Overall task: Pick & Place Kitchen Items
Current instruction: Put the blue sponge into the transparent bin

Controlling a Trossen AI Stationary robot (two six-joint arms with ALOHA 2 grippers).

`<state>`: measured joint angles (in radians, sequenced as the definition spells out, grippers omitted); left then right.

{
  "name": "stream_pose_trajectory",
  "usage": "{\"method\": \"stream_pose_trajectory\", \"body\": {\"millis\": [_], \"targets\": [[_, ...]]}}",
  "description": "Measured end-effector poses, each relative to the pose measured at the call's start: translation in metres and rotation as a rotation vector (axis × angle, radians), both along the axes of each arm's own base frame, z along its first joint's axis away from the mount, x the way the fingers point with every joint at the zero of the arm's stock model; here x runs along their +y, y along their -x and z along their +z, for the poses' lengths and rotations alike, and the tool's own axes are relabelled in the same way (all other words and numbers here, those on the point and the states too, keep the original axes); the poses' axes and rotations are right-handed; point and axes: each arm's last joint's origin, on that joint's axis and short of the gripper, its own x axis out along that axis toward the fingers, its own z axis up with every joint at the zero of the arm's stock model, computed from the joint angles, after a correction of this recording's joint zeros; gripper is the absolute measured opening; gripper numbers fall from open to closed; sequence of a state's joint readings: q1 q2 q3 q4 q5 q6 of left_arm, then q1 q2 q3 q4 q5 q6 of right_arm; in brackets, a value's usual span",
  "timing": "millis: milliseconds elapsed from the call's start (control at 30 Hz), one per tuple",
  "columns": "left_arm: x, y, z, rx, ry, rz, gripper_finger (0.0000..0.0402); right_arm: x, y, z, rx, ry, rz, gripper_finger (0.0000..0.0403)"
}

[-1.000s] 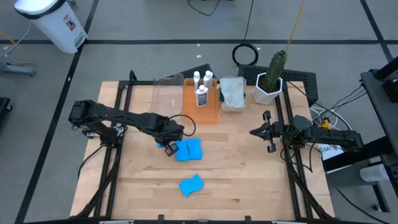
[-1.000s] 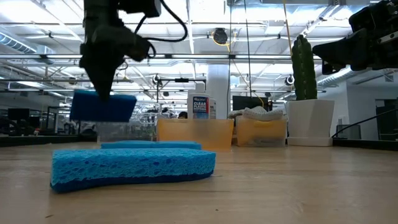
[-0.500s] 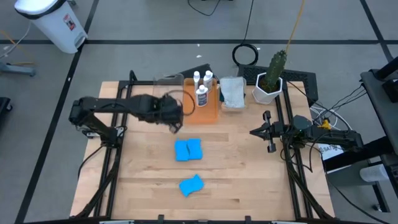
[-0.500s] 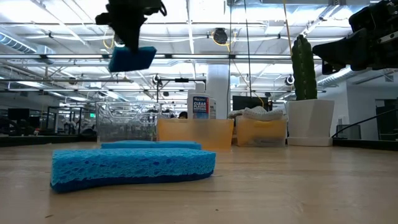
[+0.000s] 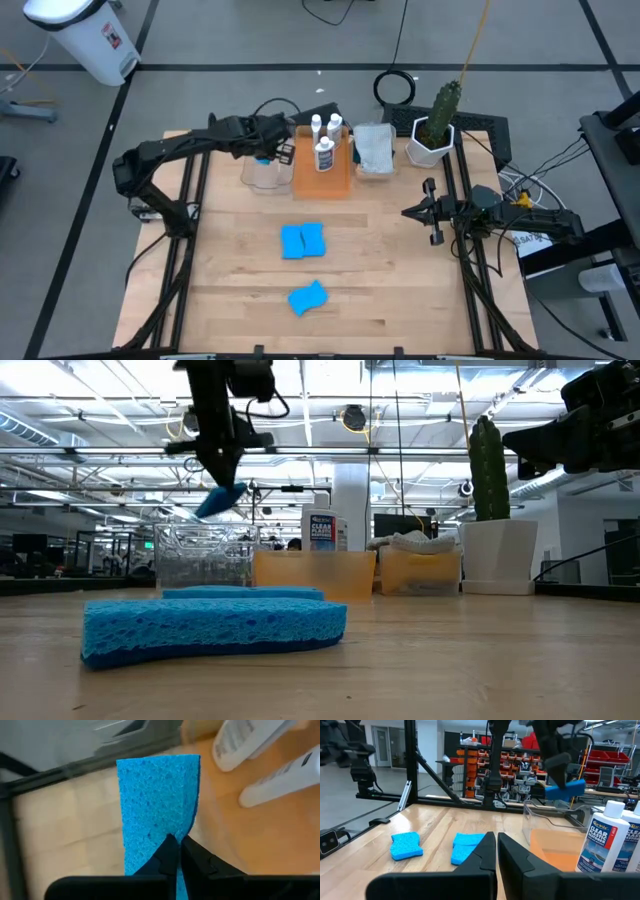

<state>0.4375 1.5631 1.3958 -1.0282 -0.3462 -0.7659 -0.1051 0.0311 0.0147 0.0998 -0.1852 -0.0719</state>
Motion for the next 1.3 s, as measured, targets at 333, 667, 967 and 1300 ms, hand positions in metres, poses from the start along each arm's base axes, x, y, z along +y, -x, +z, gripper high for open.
{"method": "stream_pose_trajectory", "body": {"millis": [333,667,967,1300], "targets": [[0.021,0.004,-0.021,-0.02,-0.026,-0.026,0.0054,0.0,0.0,0.0,0.0,0.0,0.0,0.0],[0.022,0.005,-0.021,0.016,-0.055,-0.067,0.0208,0.0,0.0,0.0,0.0,0.0,0.0,0.0],[0.007,0.01,-0.003,-0.042,-0.041,-0.21,0.0268,0.0,0.0,0.0,0.0,0.0,0.0,0.0],[-0.095,0.008,0.04,-0.15,-0.232,-0.485,0.026,0.0,0.0,0.0,0.0,0.0,0.0,0.0]]}}
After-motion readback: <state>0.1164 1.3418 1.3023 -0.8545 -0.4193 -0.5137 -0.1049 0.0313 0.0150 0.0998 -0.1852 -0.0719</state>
